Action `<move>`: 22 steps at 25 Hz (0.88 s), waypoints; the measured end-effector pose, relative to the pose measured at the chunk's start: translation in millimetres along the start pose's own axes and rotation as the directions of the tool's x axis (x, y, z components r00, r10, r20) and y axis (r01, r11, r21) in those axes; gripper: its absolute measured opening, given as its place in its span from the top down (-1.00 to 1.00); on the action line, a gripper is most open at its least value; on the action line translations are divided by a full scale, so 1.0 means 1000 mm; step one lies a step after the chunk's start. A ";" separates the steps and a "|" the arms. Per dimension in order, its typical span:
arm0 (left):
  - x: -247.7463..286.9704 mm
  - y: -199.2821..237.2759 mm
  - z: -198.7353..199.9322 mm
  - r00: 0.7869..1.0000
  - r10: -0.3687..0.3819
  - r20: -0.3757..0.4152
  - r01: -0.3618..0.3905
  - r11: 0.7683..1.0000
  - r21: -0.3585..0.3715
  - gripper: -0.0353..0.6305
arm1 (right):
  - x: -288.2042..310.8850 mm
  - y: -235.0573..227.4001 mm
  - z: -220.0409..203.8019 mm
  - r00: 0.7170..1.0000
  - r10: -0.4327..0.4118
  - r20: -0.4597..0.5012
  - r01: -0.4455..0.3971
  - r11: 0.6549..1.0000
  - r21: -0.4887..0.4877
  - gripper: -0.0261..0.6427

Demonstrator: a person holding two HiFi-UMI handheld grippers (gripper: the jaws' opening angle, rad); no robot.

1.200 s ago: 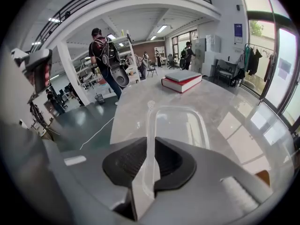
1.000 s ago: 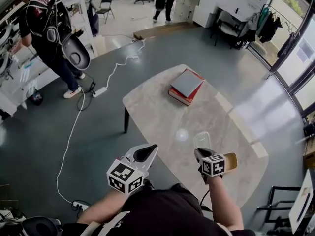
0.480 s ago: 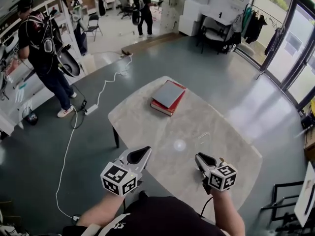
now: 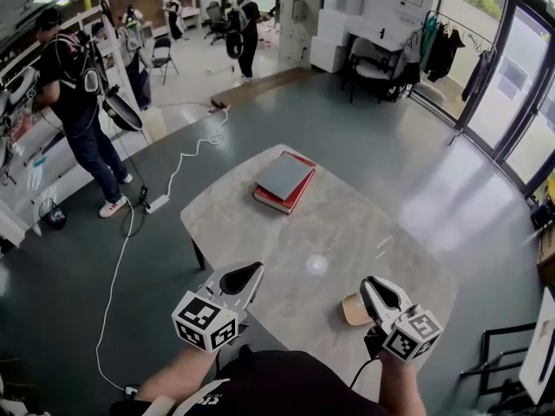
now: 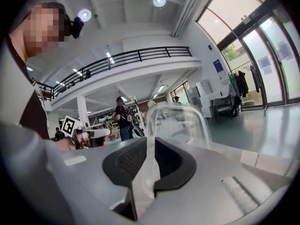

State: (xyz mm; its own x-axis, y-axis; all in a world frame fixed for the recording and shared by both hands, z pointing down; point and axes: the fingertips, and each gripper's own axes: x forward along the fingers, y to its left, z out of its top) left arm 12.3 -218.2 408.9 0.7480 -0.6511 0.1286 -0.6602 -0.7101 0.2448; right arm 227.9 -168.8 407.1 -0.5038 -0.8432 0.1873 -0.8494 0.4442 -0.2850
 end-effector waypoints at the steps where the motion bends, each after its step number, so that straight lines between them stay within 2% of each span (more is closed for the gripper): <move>1: 0.000 -0.002 0.002 1.000 0.000 0.004 0.000 1.000 0.003 0.89 | -0.005 0.003 0.009 1.000 0.000 0.030 0.000 1.000 0.002 0.76; 4: -0.003 -0.007 0.006 1.000 0.000 0.014 -0.001 1.000 0.014 0.89 | -0.018 0.011 0.025 0.996 0.010 0.092 -0.008 1.000 -0.015 0.76; 10: -0.009 -0.010 0.011 1.000 0.003 0.021 -0.004 1.000 0.027 0.89 | -0.028 0.026 0.049 0.987 0.041 0.153 -0.028 0.996 -0.088 0.77; 16: -0.012 -0.011 0.011 0.999 0.012 0.031 -0.013 1.000 0.029 0.89 | -0.031 0.040 0.057 0.983 0.072 0.169 -0.047 0.988 -0.150 0.78; 22: -0.014 -0.014 0.013 0.999 0.013 0.040 -0.014 0.999 0.031 0.89 | -0.033 0.042 0.055 0.984 0.075 0.164 -0.049 0.987 -0.153 0.79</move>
State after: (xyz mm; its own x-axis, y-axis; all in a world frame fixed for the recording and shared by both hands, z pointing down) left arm 9.9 -203.1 390.8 0.7360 -0.6705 0.0937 -0.6727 -0.7086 0.2130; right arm 216.9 -139.0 337.6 -0.5332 -0.8459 0.0090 -0.8375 0.5264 -0.1469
